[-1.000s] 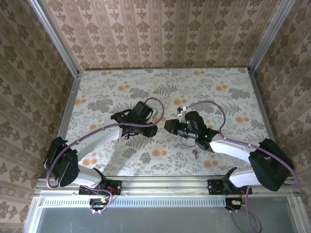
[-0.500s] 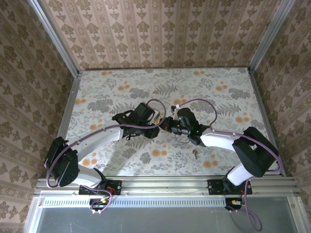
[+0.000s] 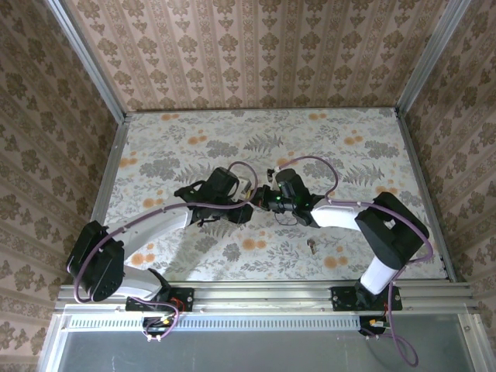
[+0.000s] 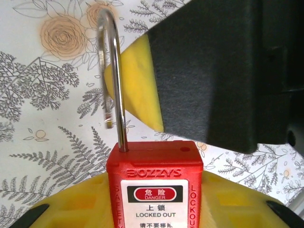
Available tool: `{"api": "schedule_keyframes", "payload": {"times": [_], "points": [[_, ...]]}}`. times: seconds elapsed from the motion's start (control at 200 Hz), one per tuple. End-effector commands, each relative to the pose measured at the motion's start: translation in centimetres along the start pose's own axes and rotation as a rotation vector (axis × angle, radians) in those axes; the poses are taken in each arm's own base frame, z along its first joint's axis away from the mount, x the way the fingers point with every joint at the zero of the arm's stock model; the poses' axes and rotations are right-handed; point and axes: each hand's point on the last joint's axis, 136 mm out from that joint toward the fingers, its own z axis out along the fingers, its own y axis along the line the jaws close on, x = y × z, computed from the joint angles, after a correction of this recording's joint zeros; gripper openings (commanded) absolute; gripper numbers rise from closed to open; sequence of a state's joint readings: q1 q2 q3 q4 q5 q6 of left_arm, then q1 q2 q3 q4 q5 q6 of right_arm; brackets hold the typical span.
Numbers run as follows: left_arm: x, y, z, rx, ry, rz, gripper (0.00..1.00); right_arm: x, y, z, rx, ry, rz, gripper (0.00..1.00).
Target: Unlock with the key
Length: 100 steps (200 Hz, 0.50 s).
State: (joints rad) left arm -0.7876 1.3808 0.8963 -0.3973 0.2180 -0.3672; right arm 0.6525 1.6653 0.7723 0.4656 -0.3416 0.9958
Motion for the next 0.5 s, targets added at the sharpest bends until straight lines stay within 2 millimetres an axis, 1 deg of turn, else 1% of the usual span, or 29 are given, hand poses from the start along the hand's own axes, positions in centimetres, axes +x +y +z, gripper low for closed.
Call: {"api": "schedule_keyframes", "payload": {"times": [0.0, 0.09, 0.125, 0.145, 0.155, 0.19, 0.26, 0.335, 0.405, 0.495], "points": [[0.0, 0.3, -0.9, 0.020, -0.010, -0.039, 0.16, -0.3, 0.6, -2.1, -0.028, 0.011, -0.029, 0.17], [1.0, 2.6, -1.4, -0.083, 0.023, -0.063, 0.16, 0.5, -0.3, -4.6, 0.033, 0.041, -0.063, 0.23], [1.3, 3.4, -1.5, -0.126, 0.040, -0.064, 0.16, 0.8, -0.3, -5.7, 0.056, 0.050, -0.085, 0.28], [1.6, 3.8, -1.6, -0.149, 0.051, -0.062, 0.16, 1.1, -0.8, -6.1, 0.079, 0.061, -0.092, 0.30], [1.6, 4.0, -1.6, -0.161, 0.055, -0.063, 0.16, 1.0, -0.3, -6.7, 0.073, 0.054, -0.104, 0.32], [2.0, 4.8, -1.7, -0.204, 0.074, -0.063, 0.16, 1.2, -0.4, -7.7, 0.097, 0.056, -0.125, 0.37], [2.6, 6.1, -1.8, -0.282, 0.114, -0.057, 0.16, 1.5, -0.9, -9.6, 0.153, 0.057, -0.154, 0.44], [3.1, 7.4, -1.5, -0.361, 0.161, -0.043, 0.16, 1.5, -1.5, -11.5, 0.208, 0.036, -0.177, 0.54], [3.2, 8.3, -1.0, -0.425, 0.208, -0.023, 0.15, 1.5, -1.7, -12.8, 0.229, 0.009, -0.192, 0.63], [3.1, 8.5, 0.0, -0.472, 0.256, 0.006, 0.15, 1.6, -1.5, -14.2, 0.228, -0.024, -0.201, 0.68]]}}
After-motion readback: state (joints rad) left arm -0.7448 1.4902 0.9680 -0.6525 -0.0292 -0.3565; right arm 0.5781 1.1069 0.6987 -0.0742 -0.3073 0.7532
